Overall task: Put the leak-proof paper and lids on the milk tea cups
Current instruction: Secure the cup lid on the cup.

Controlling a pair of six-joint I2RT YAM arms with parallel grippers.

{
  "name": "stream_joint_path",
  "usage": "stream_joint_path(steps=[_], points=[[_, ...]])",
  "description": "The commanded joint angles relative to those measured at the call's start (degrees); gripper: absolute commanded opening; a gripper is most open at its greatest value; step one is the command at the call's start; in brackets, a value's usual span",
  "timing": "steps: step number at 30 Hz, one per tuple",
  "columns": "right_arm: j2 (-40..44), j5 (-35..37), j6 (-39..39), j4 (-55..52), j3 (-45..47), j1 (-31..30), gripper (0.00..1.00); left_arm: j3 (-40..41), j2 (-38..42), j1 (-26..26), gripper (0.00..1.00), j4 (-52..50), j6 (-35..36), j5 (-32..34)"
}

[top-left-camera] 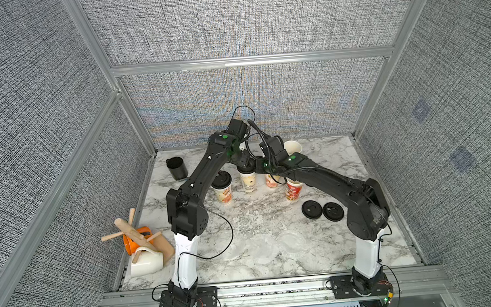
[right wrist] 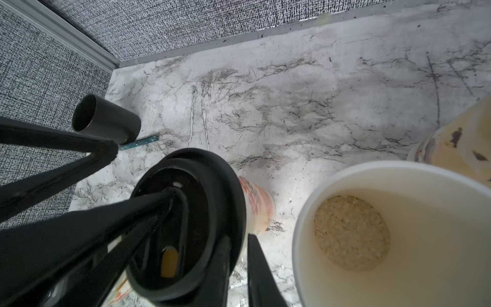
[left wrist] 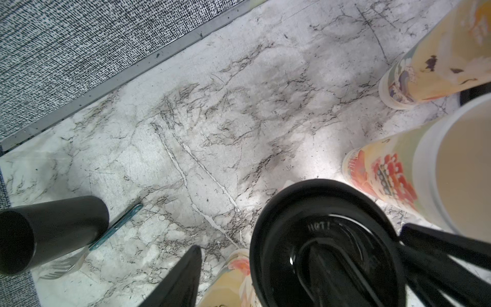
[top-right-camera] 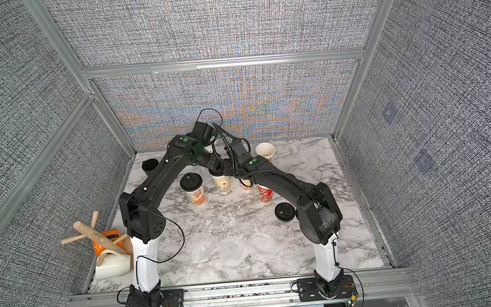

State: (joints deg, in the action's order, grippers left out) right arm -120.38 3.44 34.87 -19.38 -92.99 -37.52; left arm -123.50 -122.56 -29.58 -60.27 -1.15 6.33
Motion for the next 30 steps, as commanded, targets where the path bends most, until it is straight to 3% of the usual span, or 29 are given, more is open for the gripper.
stream_joint_path(steps=[1, 18, 30], points=[[-1.5, -6.3, 0.8, -10.4, 2.9, -1.0, 0.16, 1.6, -1.6, 0.0, 0.66, -12.9, 1.6, 0.5], [2.2, -9.0, -2.1, -8.6, -8.5, 0.7, 0.17, 1.9, -1.8, 0.0, 0.66, -12.9, 1.8, 1.1], [-3.3, -11.2, -1.2, -8.7, -13.3, 2.2, 0.29, 1.4, -1.4, 0.0, 0.66, -12.4, 1.7, -1.3]])
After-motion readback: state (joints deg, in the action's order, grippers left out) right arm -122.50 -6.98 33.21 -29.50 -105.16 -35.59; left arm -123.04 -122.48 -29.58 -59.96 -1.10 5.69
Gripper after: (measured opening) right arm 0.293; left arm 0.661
